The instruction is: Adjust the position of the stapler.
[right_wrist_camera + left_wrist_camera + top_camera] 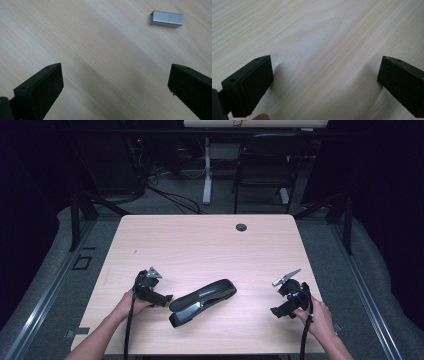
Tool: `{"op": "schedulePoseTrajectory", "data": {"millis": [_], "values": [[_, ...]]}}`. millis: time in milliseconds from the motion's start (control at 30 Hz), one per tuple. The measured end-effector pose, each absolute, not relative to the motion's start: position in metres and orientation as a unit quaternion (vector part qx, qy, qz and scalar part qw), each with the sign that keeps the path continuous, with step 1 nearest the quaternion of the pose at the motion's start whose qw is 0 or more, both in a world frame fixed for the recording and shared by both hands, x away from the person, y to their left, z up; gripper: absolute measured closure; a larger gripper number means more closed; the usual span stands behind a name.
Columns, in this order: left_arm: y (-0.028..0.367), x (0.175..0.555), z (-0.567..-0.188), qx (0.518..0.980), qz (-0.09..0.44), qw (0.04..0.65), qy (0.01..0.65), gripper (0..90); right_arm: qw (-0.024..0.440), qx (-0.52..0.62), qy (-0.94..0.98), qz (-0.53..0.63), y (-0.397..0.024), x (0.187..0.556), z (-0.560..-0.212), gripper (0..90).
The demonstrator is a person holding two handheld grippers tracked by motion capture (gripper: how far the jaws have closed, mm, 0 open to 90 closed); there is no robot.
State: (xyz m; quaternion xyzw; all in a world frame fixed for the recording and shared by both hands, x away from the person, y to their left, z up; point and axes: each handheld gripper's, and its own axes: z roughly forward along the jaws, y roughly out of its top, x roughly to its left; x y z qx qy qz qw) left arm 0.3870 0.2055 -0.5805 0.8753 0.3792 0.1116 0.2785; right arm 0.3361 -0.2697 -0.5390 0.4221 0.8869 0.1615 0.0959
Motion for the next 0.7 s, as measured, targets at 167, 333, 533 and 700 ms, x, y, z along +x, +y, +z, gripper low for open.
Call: {"op": "schedulePoseTrajectory", "data": {"millis": [167,333,533,700], "values": [[0.204,0.386,-0.579,0.873,0.111,0.268,0.392,0.1,0.089,0.413,0.893,0.155,-0.268,0.336,-0.540,0.0],[0.205,0.382,-0.578,0.873,0.110,0.261,0.398,0.0,0.089,0.399,0.900,0.151,-0.262,0.342,-0.536,0.0],[0.203,0.383,-0.574,0.882,0.093,0.231,0.399,0.0,0.087,0.398,0.900,0.154,-0.257,0.341,-0.535,0.0],[0.203,0.384,-0.568,0.891,0.074,0.226,0.387,0.0,0.080,0.396,0.900,0.166,-0.251,0.339,-0.530,0.0]]}}
